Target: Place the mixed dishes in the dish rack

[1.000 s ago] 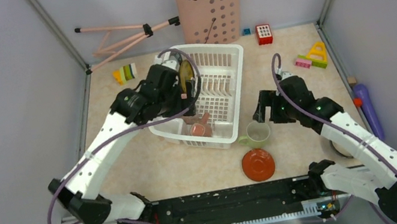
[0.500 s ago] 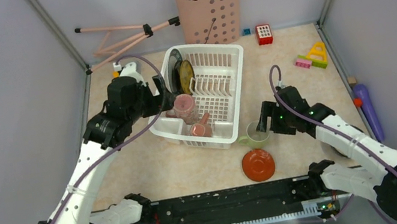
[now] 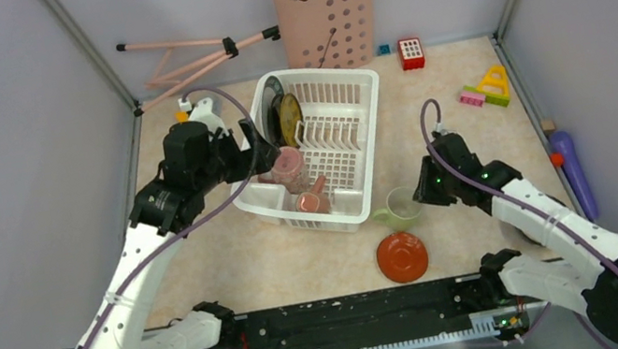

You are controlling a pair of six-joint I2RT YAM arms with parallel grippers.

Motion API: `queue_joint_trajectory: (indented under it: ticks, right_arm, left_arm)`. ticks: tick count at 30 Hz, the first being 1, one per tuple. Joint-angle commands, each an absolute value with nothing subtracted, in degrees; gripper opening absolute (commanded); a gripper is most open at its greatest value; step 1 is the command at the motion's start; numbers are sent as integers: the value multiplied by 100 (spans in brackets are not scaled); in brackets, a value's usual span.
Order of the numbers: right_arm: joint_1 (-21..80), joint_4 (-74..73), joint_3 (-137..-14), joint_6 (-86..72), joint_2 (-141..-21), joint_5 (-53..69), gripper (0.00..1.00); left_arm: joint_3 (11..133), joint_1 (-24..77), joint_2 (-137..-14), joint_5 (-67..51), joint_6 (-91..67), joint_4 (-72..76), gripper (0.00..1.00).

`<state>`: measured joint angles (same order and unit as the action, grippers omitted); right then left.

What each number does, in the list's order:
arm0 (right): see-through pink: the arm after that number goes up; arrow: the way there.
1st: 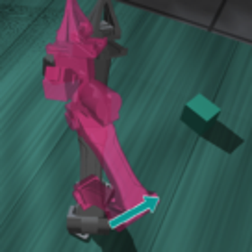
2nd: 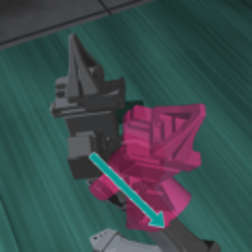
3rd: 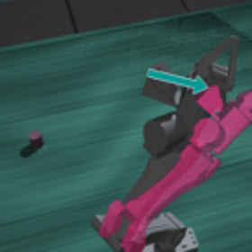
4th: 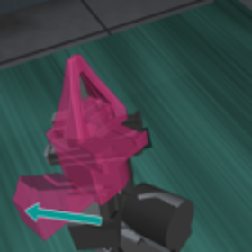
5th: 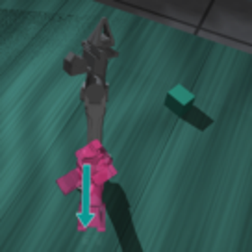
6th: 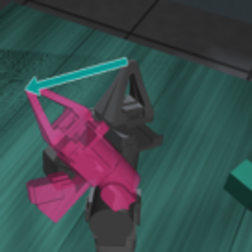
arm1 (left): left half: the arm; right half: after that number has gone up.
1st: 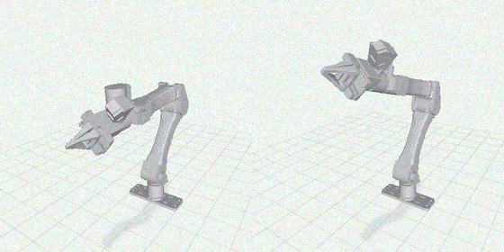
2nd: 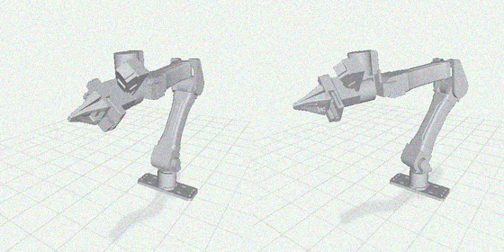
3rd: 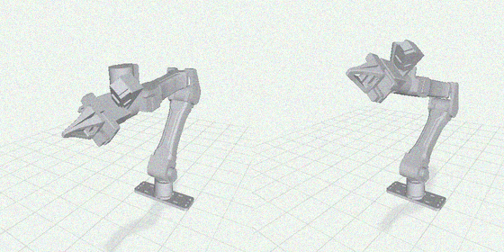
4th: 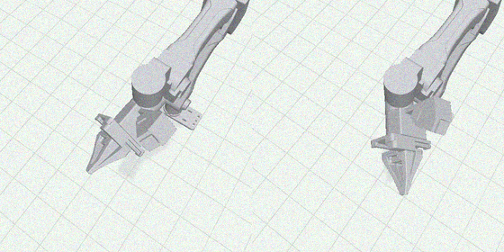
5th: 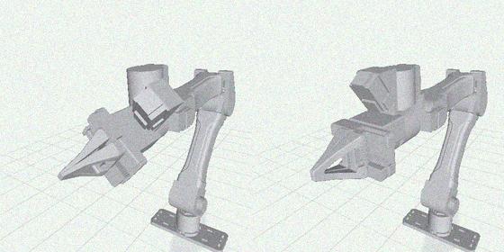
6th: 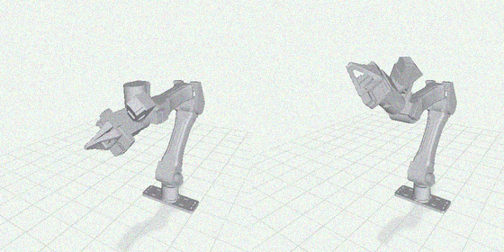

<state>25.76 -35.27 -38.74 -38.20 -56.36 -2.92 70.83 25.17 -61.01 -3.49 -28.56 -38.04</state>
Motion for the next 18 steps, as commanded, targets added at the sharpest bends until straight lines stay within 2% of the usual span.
queue_joint_trajectory:
  ticks: [1, 3, 6, 11, 18]
  right_arm:
    - [2604, -3683, -4476, -3632, -5389, -969, 16]
    - [2602, -3752, -4688, -3533, -5355, -1078, 5]
    - [2603, -3871, -4981, -3394, -5334, -1264, 0]
    - [2604, -3744, -5364, -3253, -4997, -1553, 0]
    - [2603, -2558, -5420, -2950, -4055, -913, 0]
  left_arm:
    - [7048, 2453, -6043, -787, -2874, -3426, 98]
    - [7063, 2415, -6080, -978, -2905, -3445, 97]
    - [7021, 2307, -6083, -1297, -2986, -3379, 97]
    - [6829, 2242, -6185, -2105, -3171, -3002, 97]
    - [6830, 2215, -6639, -3443, -3889, -2174, 94]
